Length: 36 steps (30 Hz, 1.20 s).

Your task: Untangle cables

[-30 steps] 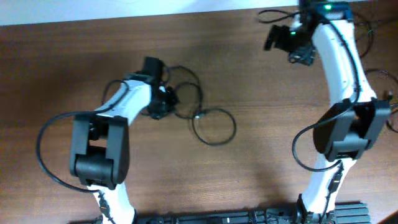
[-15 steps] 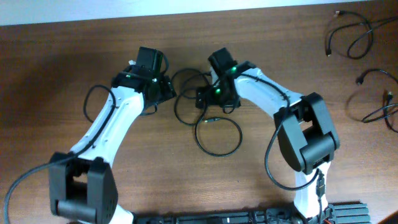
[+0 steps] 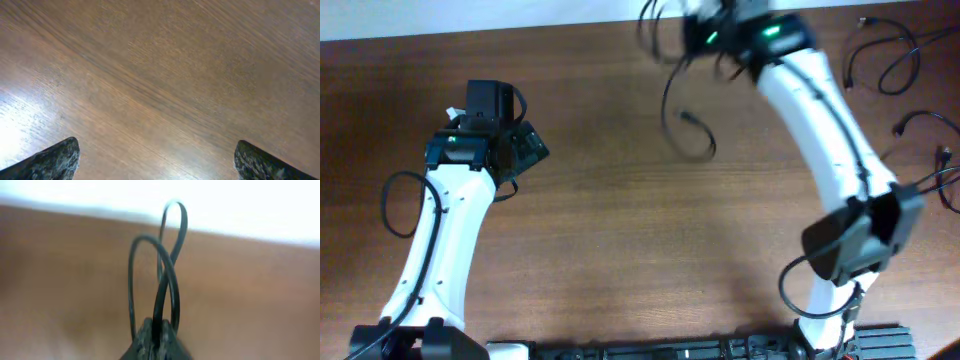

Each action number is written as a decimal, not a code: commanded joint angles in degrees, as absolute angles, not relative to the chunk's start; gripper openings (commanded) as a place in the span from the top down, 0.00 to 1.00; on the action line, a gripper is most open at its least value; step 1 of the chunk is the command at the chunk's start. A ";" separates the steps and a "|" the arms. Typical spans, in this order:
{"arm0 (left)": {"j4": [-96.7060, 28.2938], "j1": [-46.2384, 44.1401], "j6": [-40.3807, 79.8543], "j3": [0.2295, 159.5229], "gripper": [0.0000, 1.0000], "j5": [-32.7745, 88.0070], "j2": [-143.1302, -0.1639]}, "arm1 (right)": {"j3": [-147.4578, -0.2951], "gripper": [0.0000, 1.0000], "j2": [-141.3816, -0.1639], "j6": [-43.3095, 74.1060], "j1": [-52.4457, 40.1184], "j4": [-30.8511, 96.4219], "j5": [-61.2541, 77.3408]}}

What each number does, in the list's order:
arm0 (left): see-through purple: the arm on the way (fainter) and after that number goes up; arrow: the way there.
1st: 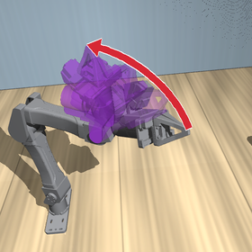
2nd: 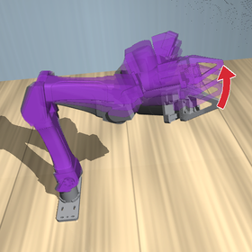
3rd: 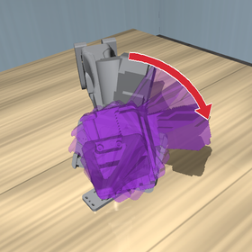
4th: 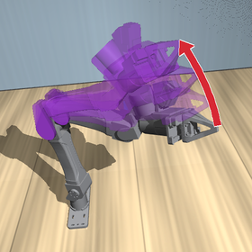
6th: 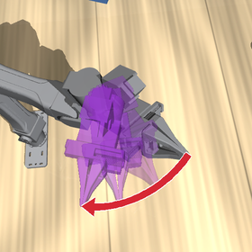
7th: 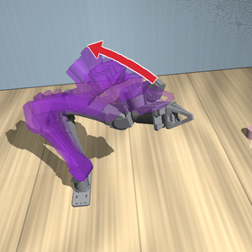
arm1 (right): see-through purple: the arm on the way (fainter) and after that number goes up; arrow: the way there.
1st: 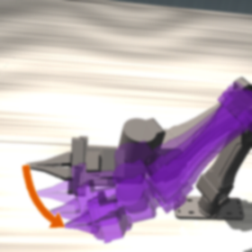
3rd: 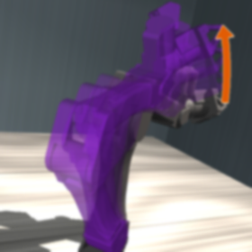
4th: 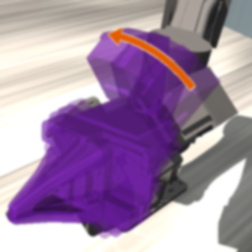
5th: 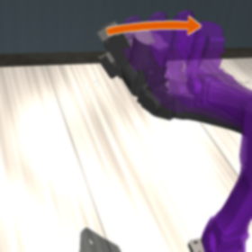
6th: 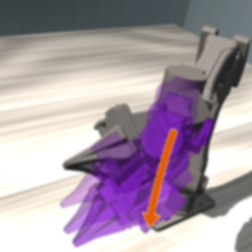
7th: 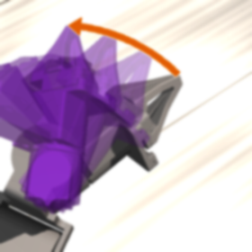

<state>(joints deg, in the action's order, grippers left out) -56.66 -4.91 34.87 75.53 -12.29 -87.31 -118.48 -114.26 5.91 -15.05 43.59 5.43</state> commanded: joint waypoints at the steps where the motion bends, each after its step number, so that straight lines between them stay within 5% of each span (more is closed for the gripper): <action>1: -56.73 -4.71 34.41 75.31 0.01 -12.93 -86.32 | -121.19 0.96 -112.46 -9.78 -9.37 34.83 8.19; 8: -56.73 -4.71 34.41 75.31 0.01 -12.91 -86.32 | -120.92 0.96 -128.05 -18.61 4.75 32.62 8.23; 13: -56.73 -4.71 34.41 75.31 0.01 -12.91 -86.32 | -120.81 0.92 -141.23 -17.91 6.35 35.40 8.60; 14: -56.73 -4.71 34.41 75.31 0.01 -12.91 -86.32 | -120.81 0.84 -141.71 -16.32 6.35 35.35 8.64; 15: -56.73 -4.71 34.41 75.31 0.01 -12.91 -86.32 | -120.81 0.45 -141.78 -15.59 6.35 35.40 8.62; 17: -56.73 -4.71 34.41 75.31 0.01 -12.91 -86.32 | -120.81 0.01 -141.78 -15.59 6.42 35.40 8.34; 23: -56.73 -4.71 34.41 75.31 0.01 -12.91 -86.32 | -120.88 0.01 -138.21 -9.89 6.55 41.12 -5.23; 25: -56.73 -4.71 34.41 75.31 0.01 -12.93 -86.32 | -120.66 0.00 -138.80 -24.69 7.31 46.28 -8.21; 26: -56.73 -4.71 34.41 75.31 0.01 -12.91 -86.32 | -119.55 0.07 -139.46 -33.95 8.58 49.98 -8.19; 29: -56.73 -4.71 34.41 75.31 0.01 -12.91 -86.32 | -115.70 0.28 -139.48 -35.57 13.17 49.95 -0.14; 31: -56.73 -4.71 34.41 75.31 0.01 -12.91 -86.32 | -114.98 0.30 -139.48 -35.55 14.96 50.83 4.32; 32: -56.73 -4.71 34.41 75.31 0.01 -12.91 -86.32 | -114.98 0.44 -139.48 -35.55 15.07 52.58 7.11; 33: -56.73 -4.71 34.41 75.31 0.01 -12.93 -86.32 | -114.98 0.75 -139.46 -35.44 14.61 54.08 12.14; 36: -56.73 -4.71 34.41 75.31 0.01 -12.91 -86.32 | -115.11 0.92 -139.44 -27.79 12.29 56.86 13.76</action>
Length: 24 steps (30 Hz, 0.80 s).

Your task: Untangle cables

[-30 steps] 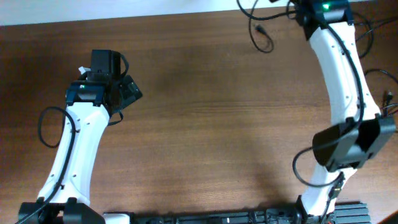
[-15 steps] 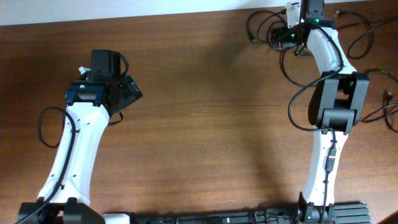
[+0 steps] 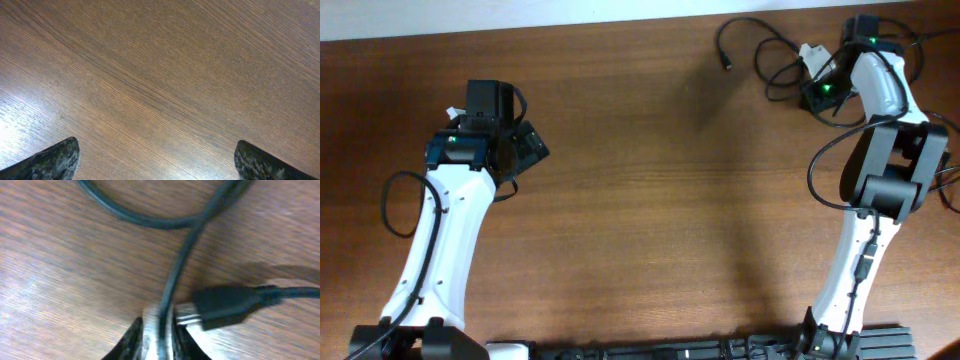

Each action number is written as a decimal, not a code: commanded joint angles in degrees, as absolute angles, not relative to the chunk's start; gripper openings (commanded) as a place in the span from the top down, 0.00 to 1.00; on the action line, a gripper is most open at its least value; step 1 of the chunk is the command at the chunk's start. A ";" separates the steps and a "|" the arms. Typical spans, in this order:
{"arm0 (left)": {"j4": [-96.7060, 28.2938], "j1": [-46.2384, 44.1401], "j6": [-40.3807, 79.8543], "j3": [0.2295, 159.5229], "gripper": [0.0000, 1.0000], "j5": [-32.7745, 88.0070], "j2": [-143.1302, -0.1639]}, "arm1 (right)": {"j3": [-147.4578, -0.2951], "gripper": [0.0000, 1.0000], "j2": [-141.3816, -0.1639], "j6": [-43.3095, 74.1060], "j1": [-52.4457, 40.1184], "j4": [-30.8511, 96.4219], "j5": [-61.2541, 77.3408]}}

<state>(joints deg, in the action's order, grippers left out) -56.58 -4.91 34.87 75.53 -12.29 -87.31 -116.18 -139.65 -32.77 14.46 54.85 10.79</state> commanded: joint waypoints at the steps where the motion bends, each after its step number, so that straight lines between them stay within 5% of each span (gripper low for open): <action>1: -56.73 -4.71 34.41 75.31 0.01 -12.91 -86.32 | -115.44 0.96 -139.33 -25.74 11.18 58.41 13.78; 4: -56.73 -4.71 34.41 75.31 0.01 -12.91 -86.32 | -121.23 0.96 -136.66 -20.14 6.02 64.03 21.56; 7: -56.73 -4.71 34.41 75.31 0.01 -12.91 -86.32 | -135.66 0.96 -134.28 1.61 4.03 69.25 24.73; 10: -56.73 -4.71 34.41 75.31 0.01 -12.91 -86.32 | -153.47 0.96 -134.17 2.63 5.41 68.77 50.15; 13: -56.71 -4.71 34.41 75.31 0.01 -12.91 -86.32 | -159.54 0.96 -134.19 -5.87 6.48 55.99 50.98; 18: -56.71 -4.71 34.41 75.31 0.01 -12.91 -86.32 | -147.98 0.96 -135.70 -24.27 6.81 55.72 57.25; 20: -56.73 -4.71 34.41 75.31 0.01 -12.91 -86.32 | -142.65 0.96 -135.70 -24.21 7.94 52.36 65.67; 24: -56.73 -4.71 34.41 75.31 0.01 -12.91 -86.32 | -138.85 0.96 -135.70 -27.22 9.52 51.94 59.33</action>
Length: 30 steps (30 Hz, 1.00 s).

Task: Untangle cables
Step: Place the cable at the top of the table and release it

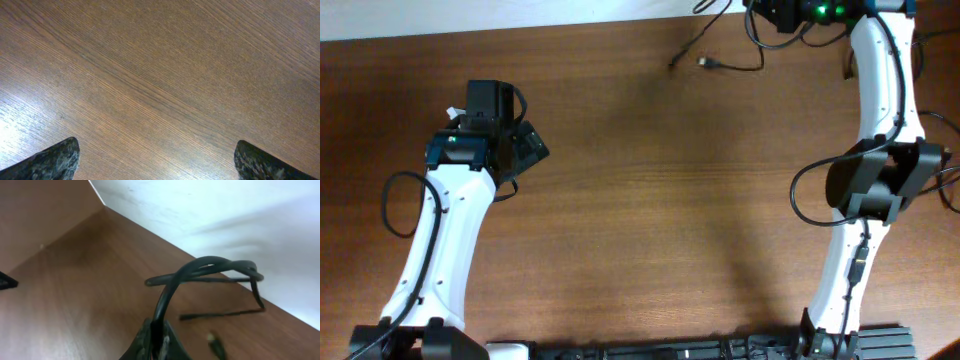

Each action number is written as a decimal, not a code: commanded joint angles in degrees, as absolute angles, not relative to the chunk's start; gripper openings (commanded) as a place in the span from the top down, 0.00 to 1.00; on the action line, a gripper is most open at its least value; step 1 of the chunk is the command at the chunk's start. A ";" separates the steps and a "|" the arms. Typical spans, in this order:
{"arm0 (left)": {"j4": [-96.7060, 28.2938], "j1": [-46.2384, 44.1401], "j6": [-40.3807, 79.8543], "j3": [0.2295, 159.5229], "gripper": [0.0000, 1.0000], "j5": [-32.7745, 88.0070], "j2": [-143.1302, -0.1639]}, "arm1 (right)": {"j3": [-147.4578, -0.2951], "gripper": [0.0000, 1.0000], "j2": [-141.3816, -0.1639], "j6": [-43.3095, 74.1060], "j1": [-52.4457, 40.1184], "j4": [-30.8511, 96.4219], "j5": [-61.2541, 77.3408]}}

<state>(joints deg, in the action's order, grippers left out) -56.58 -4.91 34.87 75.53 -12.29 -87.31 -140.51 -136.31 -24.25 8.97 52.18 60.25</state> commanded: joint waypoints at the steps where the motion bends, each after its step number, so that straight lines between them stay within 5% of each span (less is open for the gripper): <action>1: -56.71 -4.71 34.41 75.31 0.01 -12.91 -86.32 | -138.74 0.96 -135.72 -27.20 9.50 52.03 59.29; 7: -56.73 -4.71 34.41 75.31 0.01 -12.91 -86.32 | -132.07 0.95 -136.35 -27.20 11.07 51.53 48.93; 8: -56.71 -4.71 34.41 75.31 0.01 -12.91 -86.32 | -129.10 0.64 -136.35 -27.20 11.11 51.55 46.28; 9: -56.71 -4.71 34.41 75.31 0.01 -12.91 -86.32 | -126.87 0.58 -136.35 -27.20 10.92 51.55 42.41; 12: -56.73 -4.71 34.41 75.31 0.01 -12.91 -86.32 | -123.37 0.19 -136.35 -27.11 10.92 51.64 35.57; 16: -56.73 -4.71 34.41 75.31 0.01 -12.91 -86.32 | -123.37 0.03 -136.35 -20.34 10.90 51.88 29.08; 25: -56.71 -4.71 34.41 75.31 0.01 -12.91 -86.32 | -123.17 0.01 -112.97 -25.50 10.85 76.05 36.21; 30: -56.71 -4.71 34.41 75.31 0.01 -12.91 -86.32 | -109.23 0.02 -100.14 -25.47 10.85 74.56 34.87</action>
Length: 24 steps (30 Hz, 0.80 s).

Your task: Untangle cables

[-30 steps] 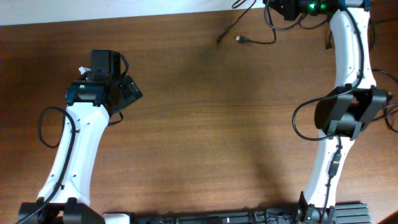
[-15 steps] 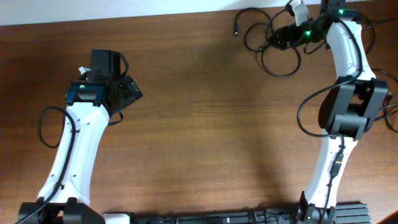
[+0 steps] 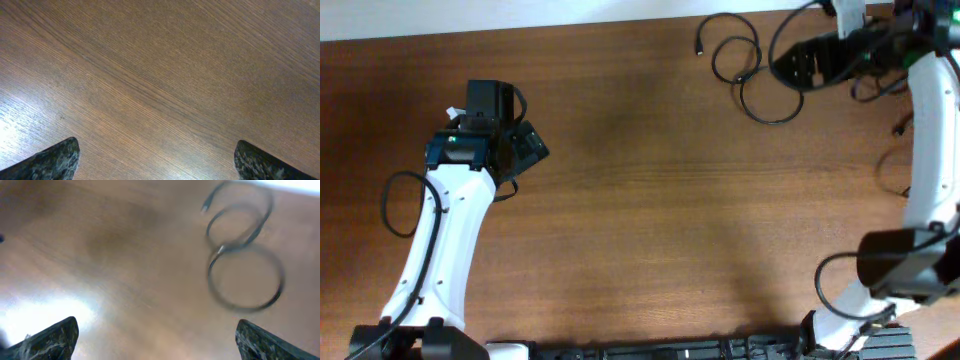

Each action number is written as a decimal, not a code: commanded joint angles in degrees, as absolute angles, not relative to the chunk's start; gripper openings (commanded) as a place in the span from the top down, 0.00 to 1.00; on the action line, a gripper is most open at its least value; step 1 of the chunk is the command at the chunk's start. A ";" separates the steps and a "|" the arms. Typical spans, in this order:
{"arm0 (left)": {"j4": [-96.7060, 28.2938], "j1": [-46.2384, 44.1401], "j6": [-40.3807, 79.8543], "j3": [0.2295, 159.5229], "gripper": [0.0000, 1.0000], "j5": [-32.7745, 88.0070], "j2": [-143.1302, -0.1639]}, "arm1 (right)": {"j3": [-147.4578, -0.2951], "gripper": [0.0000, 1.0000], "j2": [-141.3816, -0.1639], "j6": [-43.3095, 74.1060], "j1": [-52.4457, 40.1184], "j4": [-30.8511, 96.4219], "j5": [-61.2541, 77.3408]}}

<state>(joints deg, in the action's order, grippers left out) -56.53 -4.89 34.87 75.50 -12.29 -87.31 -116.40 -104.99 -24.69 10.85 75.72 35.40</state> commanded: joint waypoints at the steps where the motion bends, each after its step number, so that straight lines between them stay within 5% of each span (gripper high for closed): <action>1: -56.73 -4.71 34.41 75.31 0.01 -12.91 -86.32 | -100.90 0.02 -95.29 -24.73 10.85 70.28 34.87; 5: -56.73 -4.71 34.41 75.31 0.01 -12.91 -86.32 | -59.51 0.01 -63.86 -14.11 10.85 47.27 32.05; 12: -56.73 -4.71 34.41 75.31 0.01 -12.93 -86.32 | -54.87 0.02 -28.29 -12.97 10.85 53.04 34.24; 24: -56.71 -4.71 34.41 75.31 0.01 -12.91 -86.32 | -53.67 0.01 -24.73 -12.99 9.39 49.25 29.87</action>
<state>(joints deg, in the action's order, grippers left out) -56.55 -4.91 34.87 75.48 -12.32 -86.89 -54.59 -25.36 -13.47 9.74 51.27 32.73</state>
